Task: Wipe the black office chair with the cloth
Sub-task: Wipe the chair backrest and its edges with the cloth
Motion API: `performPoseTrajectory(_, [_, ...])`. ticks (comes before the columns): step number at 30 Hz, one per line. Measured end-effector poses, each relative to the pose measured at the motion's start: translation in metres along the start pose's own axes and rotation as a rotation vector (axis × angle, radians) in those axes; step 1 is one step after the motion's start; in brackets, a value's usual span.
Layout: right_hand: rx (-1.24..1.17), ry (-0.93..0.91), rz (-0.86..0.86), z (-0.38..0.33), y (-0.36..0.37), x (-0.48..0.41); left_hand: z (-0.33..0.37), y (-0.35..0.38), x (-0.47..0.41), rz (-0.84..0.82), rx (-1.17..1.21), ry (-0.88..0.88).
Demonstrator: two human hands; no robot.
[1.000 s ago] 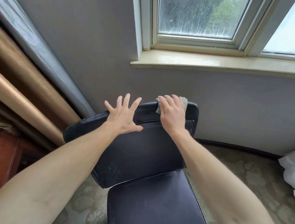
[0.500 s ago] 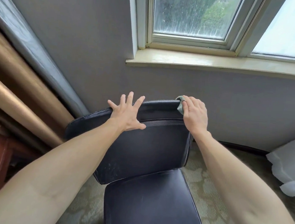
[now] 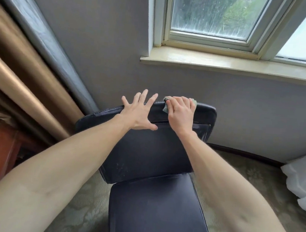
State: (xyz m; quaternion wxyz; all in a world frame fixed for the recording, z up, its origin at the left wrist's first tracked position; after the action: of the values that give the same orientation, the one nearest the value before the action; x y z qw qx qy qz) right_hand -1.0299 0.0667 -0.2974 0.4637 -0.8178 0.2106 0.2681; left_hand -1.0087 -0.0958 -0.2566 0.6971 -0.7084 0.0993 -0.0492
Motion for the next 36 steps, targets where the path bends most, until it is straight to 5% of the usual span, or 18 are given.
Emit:
performPoseTrajectory(4, [0.021, 0.004, -0.024, -0.005, -0.005, 0.001, -0.031, -0.009, 0.031, 0.085, 0.012, -0.050])
performPoseTrajectory(8, [0.057, 0.026, -0.043, -0.016, -0.003, 0.004, -0.078, -0.004, 0.069, -0.006, 0.071, -0.235])
performPoseTrajectory(19, [-0.024, -0.116, -0.061, -0.120, 0.032, 0.040, -0.088, 0.003, 0.083, -0.108, 0.007, -0.270])
performPoseTrajectory(24, [0.032, -0.271, -0.082, -0.096, 0.016, 0.028, -0.083, 0.000, 0.080, -0.151, 0.047, -0.266])
performPoseTrajectory(31, [0.149, -0.106, -0.168, -0.009, -0.024, -0.001, -0.077, -0.001, 0.072, -0.163, 0.059, -0.241])
performPoseTrajectory(36, [0.122, -0.102, -0.172, -0.027, -0.008, 0.002, -0.082, 0.004, 0.067, -0.156, 0.018, -0.232])
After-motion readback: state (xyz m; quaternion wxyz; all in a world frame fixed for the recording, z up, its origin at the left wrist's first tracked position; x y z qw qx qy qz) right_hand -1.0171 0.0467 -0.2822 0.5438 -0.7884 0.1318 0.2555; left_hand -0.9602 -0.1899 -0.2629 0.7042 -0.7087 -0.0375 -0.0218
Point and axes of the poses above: each hand's wrist, its own x-axis away from the middle knuckle, its own y-axis out of the palm, z = x × y, the point moved 2 cm from there along -x, towards the middle knuckle, and after that the axes turned 13 degrees about z, right-handed, at the moved point
